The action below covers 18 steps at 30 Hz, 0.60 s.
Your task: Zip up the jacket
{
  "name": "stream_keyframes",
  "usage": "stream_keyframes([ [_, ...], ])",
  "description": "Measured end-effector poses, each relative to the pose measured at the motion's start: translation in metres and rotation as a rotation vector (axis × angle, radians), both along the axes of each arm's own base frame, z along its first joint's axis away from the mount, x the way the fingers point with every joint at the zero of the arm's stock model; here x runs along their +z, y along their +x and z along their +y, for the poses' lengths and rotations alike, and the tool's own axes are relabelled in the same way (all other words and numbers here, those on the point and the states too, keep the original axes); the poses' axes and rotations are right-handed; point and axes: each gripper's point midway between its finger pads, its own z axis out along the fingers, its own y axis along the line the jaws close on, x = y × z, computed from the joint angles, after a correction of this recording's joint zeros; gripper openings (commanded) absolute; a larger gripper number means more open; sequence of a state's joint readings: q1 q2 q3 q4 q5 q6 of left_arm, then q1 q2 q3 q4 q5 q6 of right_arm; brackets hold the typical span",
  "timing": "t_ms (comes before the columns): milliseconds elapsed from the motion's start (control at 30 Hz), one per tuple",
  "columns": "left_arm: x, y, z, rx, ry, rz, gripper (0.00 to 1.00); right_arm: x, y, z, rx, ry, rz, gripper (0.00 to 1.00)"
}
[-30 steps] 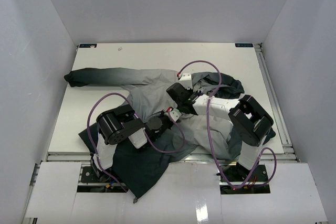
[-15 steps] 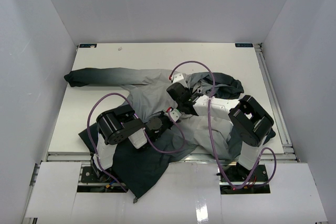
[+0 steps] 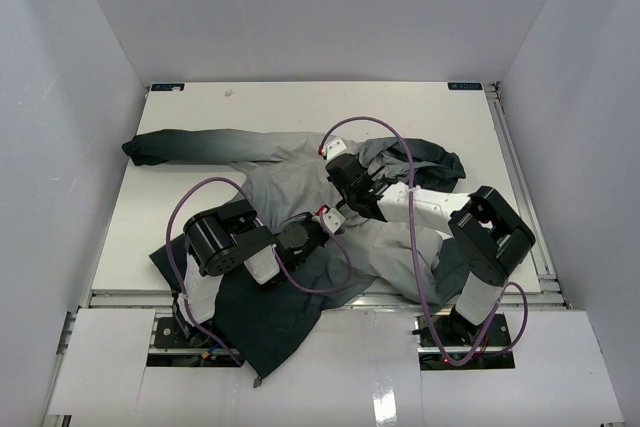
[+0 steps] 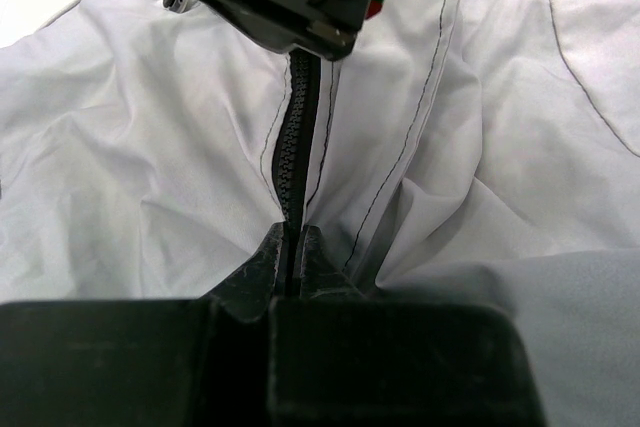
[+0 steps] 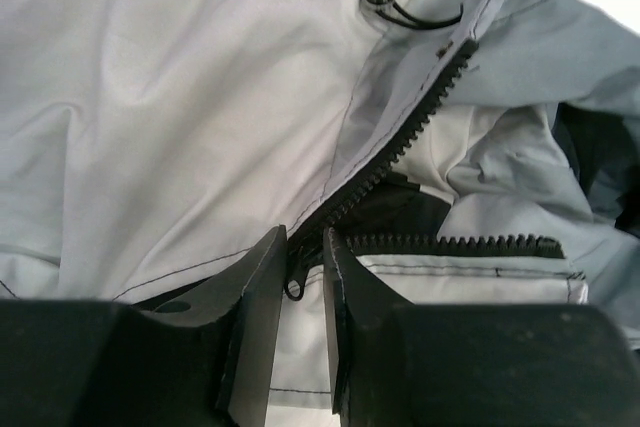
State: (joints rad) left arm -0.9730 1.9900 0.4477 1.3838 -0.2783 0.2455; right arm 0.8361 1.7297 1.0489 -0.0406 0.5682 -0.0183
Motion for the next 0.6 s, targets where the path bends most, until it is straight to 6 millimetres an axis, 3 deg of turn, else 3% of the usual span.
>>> stream_keyframes([
  [333, 0.000, 0.000, 0.000, 0.000, 0.001, -0.001, 0.00, -0.002, 0.002, 0.004, 0.077, 0.001, 0.014, 0.22],
  [600, 0.000, 0.000, 0.000, 0.000, 0.001, 0.000, 0.00, -0.005, -0.004, -0.001, 0.093, 0.010, 0.021, 0.34],
])
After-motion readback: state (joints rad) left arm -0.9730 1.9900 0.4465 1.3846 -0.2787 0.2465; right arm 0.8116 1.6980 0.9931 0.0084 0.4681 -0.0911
